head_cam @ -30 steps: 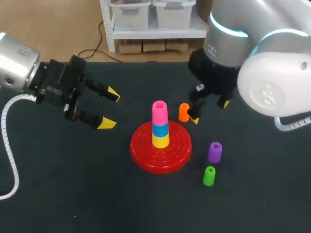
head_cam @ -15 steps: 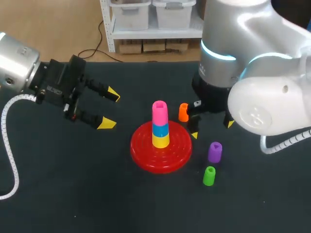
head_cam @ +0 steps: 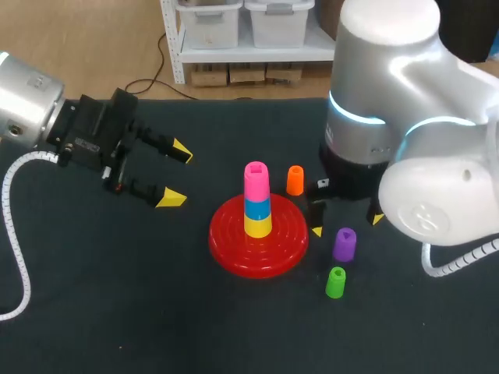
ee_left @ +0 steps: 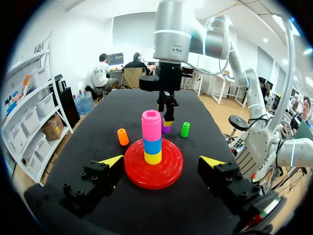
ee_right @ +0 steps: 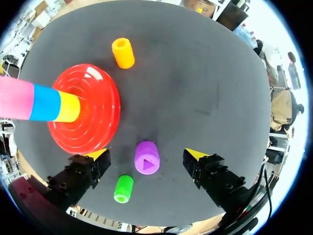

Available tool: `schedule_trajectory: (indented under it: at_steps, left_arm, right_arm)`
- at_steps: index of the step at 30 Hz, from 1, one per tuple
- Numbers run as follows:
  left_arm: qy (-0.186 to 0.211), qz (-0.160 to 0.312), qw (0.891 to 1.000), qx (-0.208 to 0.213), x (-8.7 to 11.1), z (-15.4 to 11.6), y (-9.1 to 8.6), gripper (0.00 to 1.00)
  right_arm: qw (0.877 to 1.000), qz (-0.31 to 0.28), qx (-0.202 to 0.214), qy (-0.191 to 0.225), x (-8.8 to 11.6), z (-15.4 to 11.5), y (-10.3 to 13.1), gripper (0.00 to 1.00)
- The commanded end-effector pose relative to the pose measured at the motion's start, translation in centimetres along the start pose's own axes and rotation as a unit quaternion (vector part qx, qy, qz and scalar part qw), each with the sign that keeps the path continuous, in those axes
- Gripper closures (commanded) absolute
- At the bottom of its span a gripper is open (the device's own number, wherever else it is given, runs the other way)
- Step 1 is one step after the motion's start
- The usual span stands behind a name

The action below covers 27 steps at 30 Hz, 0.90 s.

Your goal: Pick up and stack the cylinders on the red base in this order: pink,purple,orange,green

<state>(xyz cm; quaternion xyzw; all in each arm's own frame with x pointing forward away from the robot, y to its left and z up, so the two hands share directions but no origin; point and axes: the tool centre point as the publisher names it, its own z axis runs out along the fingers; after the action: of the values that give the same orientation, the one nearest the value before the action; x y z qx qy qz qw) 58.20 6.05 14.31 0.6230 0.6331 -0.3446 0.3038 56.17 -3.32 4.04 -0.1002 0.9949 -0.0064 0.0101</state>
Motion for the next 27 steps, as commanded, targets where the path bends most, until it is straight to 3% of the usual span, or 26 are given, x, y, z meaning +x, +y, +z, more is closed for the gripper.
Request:
schedule_trajectory:
  at_steps: [1,15,20,27]
  left_arm:
    - [-0.002,0.001,1.0,-0.001,0.1,0.0,0.0,0.0]
    - [-0.002,0.001,1.0,-0.001,0.1,0.0,0.0,0.0]
    - [-0.002,0.001,1.0,-0.001,0.1,0.0,0.0,0.0]
    - [-0.002,0.001,1.0,-0.001,0.1,0.0,0.0,0.0]
  right_arm:
    - [1.0,0.004,0.008,-0.007,0.5,0.2,0.1,0.0]
    - [0.999,0.025,0.008,-0.019,1.0,1.1,0.3,0.02]
    - [0.999,0.029,-0.001,-0.018,1.0,1.4,0.3,0.08]
    - [0.999,0.032,-0.007,-0.018,0.9,1.5,0.1,0.25]
